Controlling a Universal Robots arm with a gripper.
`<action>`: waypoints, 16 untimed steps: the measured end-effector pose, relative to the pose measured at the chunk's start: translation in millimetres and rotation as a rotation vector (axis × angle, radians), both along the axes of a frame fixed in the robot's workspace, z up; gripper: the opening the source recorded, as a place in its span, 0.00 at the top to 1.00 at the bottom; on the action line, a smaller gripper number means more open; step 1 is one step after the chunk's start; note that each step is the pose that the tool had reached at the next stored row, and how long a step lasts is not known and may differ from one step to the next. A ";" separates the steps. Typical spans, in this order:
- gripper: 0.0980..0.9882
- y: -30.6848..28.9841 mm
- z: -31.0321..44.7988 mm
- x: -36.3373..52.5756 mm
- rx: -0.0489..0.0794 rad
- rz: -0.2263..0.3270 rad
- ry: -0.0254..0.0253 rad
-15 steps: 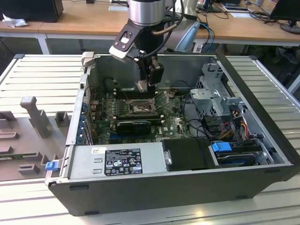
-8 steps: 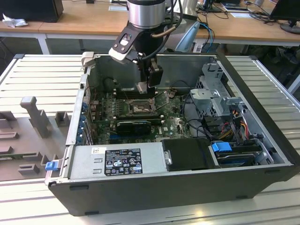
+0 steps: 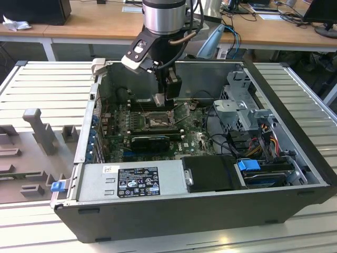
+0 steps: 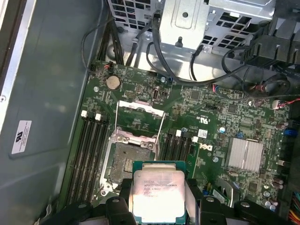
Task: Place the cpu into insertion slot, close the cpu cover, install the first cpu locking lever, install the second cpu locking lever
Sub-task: 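Place the cpu into insertion slot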
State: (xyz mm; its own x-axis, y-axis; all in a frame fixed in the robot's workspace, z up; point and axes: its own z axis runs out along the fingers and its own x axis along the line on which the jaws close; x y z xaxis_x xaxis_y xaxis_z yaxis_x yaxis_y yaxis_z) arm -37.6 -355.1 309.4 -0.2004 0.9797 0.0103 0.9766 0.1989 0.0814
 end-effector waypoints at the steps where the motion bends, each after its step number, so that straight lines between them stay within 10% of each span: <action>1: 0.52 0.0 -0.2 0.0 0.000 -0.002 0.0000; 16: 0.52 0.0 -4.0 0.0 0.000 -0.019 0.0000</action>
